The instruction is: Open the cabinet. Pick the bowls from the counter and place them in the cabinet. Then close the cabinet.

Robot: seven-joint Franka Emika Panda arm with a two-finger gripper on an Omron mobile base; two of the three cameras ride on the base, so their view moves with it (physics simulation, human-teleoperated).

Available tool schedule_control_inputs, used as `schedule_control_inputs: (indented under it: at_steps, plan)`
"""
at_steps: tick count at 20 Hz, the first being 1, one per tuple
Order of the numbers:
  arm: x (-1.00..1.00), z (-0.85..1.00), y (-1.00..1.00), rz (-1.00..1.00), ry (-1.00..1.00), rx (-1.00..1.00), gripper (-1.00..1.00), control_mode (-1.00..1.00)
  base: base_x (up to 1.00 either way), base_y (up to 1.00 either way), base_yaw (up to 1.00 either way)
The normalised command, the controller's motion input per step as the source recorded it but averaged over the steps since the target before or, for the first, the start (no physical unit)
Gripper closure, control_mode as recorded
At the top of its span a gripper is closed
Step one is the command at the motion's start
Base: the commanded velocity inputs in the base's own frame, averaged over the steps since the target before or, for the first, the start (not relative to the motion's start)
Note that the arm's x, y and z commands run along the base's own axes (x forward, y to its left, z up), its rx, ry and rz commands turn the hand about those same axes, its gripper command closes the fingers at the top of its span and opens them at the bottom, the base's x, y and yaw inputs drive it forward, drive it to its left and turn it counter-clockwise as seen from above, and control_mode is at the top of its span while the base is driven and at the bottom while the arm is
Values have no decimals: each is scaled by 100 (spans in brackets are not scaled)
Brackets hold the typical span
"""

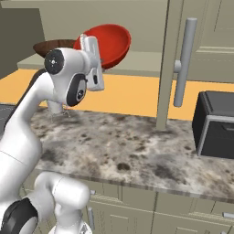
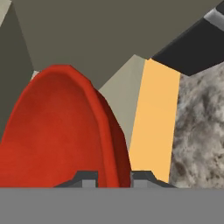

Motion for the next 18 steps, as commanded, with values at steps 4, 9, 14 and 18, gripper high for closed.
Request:
schedule_control_inputs:
  at_steps: [4, 9, 14, 18]
  plan:
    - [70, 0, 0, 0, 5, 0, 100, -100, 0, 0, 0]
    - [68, 0, -1, 0, 5, 0, 100, -100, 0, 0, 0]
    - [65, 0, -8, 0, 8, 0, 100, -100, 0, 0, 0]
    - [52, 0, -16, 0, 7, 0, 100, -100, 0, 0, 0]
